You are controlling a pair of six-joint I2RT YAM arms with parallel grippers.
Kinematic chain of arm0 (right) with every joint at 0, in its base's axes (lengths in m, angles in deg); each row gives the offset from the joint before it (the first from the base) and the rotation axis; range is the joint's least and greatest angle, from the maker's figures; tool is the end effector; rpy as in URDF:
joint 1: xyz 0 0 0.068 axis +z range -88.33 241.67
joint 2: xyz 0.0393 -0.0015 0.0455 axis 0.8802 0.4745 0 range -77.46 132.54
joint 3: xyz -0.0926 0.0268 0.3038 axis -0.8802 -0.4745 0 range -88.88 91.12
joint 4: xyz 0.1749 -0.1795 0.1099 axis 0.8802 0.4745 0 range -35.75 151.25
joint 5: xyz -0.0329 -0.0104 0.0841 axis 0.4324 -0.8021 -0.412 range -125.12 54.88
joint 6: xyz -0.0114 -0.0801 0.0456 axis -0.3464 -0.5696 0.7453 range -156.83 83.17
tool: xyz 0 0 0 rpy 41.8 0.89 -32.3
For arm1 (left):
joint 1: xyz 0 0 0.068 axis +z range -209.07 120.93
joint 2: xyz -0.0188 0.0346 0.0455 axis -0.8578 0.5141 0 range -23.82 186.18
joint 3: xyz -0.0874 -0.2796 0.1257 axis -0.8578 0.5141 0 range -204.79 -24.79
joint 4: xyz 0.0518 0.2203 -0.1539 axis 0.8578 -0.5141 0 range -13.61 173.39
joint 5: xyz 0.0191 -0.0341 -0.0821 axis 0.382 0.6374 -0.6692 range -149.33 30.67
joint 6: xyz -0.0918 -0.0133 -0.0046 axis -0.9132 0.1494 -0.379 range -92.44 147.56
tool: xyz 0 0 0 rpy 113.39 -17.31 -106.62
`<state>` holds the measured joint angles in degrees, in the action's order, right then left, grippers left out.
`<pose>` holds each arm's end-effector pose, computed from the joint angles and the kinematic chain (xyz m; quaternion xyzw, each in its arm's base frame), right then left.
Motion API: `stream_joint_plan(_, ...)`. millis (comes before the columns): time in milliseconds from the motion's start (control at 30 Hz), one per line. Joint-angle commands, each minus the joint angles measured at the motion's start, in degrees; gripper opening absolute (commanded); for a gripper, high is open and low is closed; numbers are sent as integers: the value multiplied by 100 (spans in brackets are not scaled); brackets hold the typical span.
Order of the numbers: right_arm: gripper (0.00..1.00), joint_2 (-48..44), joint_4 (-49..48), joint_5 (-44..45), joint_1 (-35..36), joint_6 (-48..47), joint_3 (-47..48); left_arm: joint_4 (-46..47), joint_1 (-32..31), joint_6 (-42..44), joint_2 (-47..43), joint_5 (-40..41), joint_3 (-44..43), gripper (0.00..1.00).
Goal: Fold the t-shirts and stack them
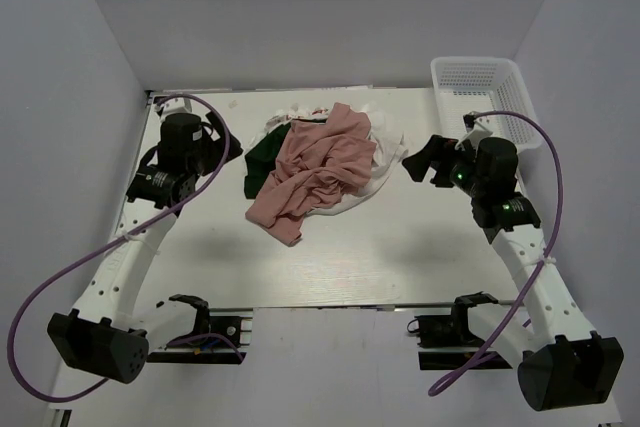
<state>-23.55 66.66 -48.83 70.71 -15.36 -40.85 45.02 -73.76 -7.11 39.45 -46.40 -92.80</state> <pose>0.2406 0.0583 0.3496 0.0176 0.8075 0.2464 0.5356 0.2578 -0.0482 0.3865 -0.2043 0.8534 -0.1058 0.4678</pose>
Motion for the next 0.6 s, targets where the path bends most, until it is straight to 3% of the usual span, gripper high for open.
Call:
stream_joint_plan(0,91,-127,-344,-307,2,-293,110,93,28,-48,-183,-159,217,100)
stream_joint_plan(133,91,189,-274,-728,28,-574,224,93,28,-101,-183,-220,271,100)
stream_joint_plan(367,91,760,-336,-527,177,-696,548,93,28,-101,-77,-221,271,100)
stream_joint_plan(567,91,1654,-133,-81,950,-1127,1268,101,28,-101,28,-326,271,100)
